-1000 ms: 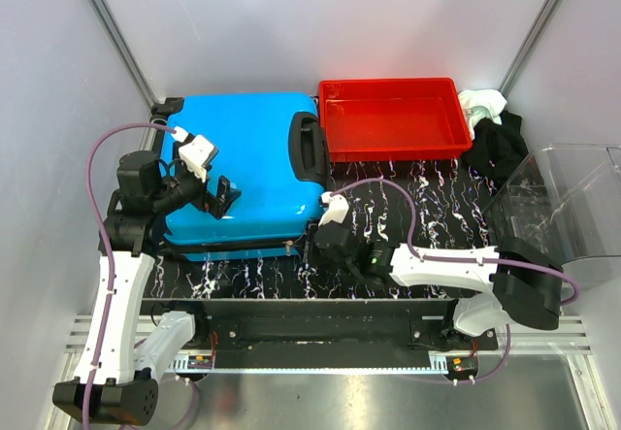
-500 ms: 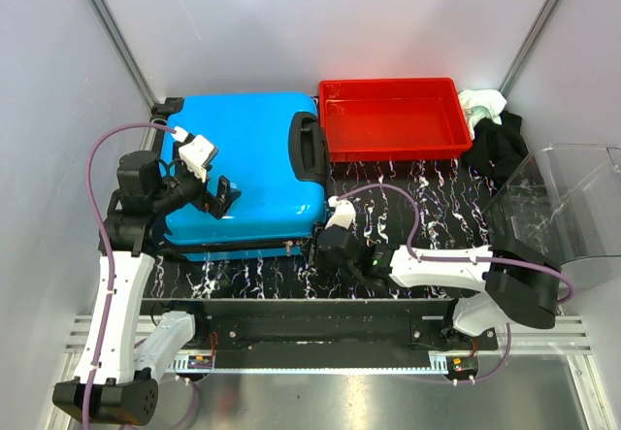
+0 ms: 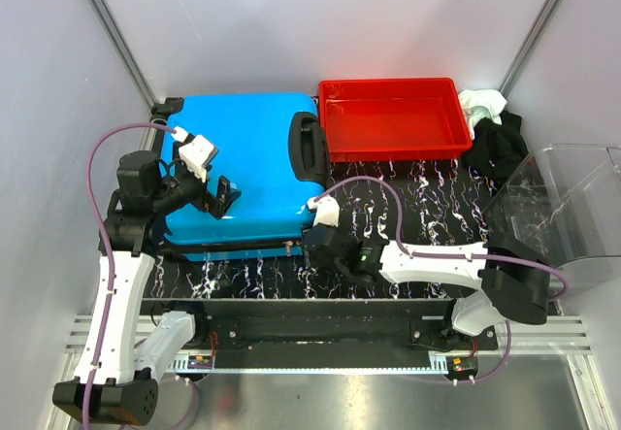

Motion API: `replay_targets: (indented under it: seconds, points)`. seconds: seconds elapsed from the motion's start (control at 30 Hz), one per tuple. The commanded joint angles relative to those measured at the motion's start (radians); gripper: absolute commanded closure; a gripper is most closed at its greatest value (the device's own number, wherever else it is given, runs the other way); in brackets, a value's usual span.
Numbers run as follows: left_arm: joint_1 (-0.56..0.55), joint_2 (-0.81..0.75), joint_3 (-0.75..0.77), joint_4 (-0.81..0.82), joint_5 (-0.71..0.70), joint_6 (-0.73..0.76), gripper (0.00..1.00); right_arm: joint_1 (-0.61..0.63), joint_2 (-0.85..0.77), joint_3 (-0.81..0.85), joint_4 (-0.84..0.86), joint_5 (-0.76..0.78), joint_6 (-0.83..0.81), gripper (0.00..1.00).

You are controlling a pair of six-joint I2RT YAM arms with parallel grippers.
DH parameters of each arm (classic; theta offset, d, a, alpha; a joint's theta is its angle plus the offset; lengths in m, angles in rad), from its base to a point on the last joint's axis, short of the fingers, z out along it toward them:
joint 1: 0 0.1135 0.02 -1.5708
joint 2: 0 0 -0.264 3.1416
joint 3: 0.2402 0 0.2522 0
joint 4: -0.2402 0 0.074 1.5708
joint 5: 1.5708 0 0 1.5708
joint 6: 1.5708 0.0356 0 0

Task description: Open, take out, and arrange the luggage

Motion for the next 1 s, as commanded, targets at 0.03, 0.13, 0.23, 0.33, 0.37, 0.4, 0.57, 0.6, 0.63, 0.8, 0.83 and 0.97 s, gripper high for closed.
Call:
replay_targets:
  seconds: [0.03, 0.13, 0.23, 0.33, 0.37, 0.4, 0.57, 0.6, 0.63, 0.8, 0.83, 0.97]
  points:
    - [-0.002, -0.001, 0.022, 0.046, 0.026, 0.002, 0.02, 0.025, 0.032, 0.094, 0.056, 0.149, -0.098, 0.56]
    - [-0.004, -0.004, 0.018, 0.042, 0.026, 0.003, 0.02, 0.054, 0.049, 0.140, 0.047, 0.182, -0.124, 0.58]
    - [-0.002, -0.004, 0.016, 0.044, 0.023, 0.005, 0.02, 0.066, 0.069, 0.174, 0.042, 0.201, -0.133, 0.60]
    - [-0.004, -0.007, 0.015, 0.043, 0.028, 0.003, 0.02, 0.075, 0.075, 0.199, 0.039, 0.198, -0.142, 0.61]
    - [-0.004, -0.005, 0.013, 0.044, 0.028, 0.005, 0.02, 0.082, 0.078, 0.211, 0.034, 0.201, -0.145, 0.61]
    - [-0.002, -0.007, 0.013, 0.043, 0.026, 0.005, 0.02, 0.091, 0.080, 0.219, 0.030, 0.199, -0.147, 0.61]
    - [-0.002, -0.005, 0.013, 0.044, 0.028, 0.005, 0.02, 0.122, 0.103, 0.277, -0.007, 0.213, -0.162, 0.61]
    - [-0.002, -0.005, 0.011, 0.043, 0.028, 0.005, 0.02, 0.125, 0.106, 0.280, -0.007, 0.210, -0.161, 0.61]
    - [-0.004, -0.005, 0.013, 0.044, 0.028, 0.003, 0.02, 0.126, 0.106, 0.282, -0.007, 0.207, -0.159, 0.61]
    - [-0.002, -0.007, 0.011, 0.044, 0.031, 0.005, 0.02, 0.126, 0.101, 0.276, 0.001, 0.244, -0.147, 0.61]
    - [-0.002, -0.007, 0.010, 0.044, 0.029, 0.006, 0.02, 0.125, 0.104, 0.275, -0.001, 0.250, -0.144, 0.61]
    - [-0.004, -0.010, 0.010, 0.044, 0.029, 0.005, 0.02, 0.108, 0.112, 0.282, -0.077, 0.264, -0.075, 0.61]
